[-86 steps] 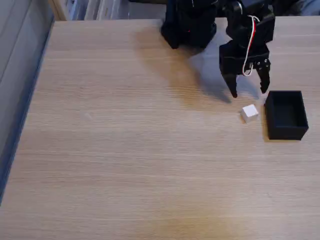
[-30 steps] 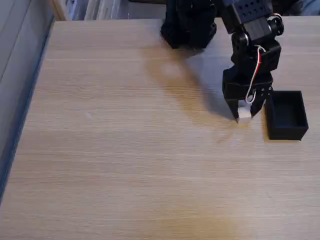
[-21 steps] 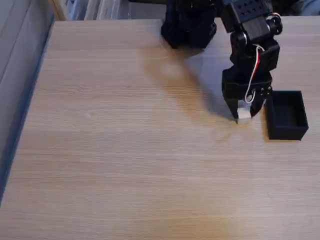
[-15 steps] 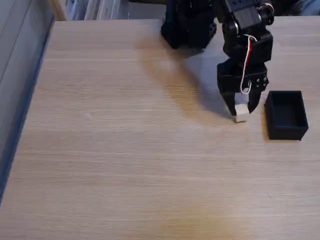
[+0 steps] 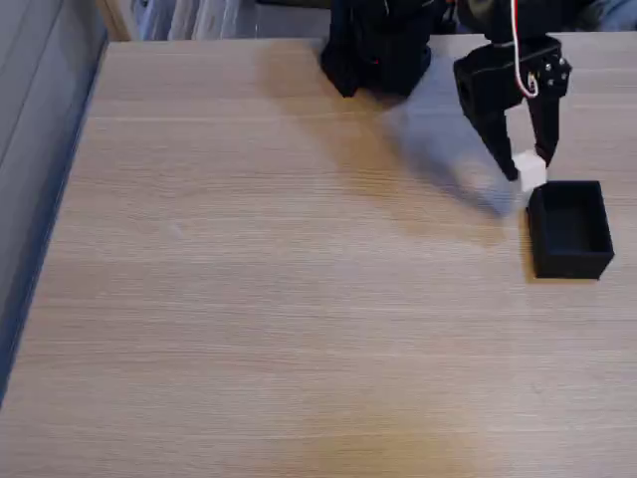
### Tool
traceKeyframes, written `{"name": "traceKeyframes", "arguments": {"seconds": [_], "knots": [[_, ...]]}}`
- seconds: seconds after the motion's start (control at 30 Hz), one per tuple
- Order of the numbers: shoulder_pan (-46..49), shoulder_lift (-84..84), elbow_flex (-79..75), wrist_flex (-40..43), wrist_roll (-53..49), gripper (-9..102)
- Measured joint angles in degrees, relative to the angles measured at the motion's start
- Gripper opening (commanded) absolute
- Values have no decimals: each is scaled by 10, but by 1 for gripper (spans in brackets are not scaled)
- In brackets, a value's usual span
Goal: Pick a white block and place it in the black box.
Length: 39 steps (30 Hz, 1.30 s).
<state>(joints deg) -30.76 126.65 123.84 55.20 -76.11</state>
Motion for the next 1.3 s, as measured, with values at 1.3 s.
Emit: {"name": "traceKeyframes", "arguments": {"seconds": [1.3], "knots": [[-23, -182, -205, 64, 37, 0]]}}
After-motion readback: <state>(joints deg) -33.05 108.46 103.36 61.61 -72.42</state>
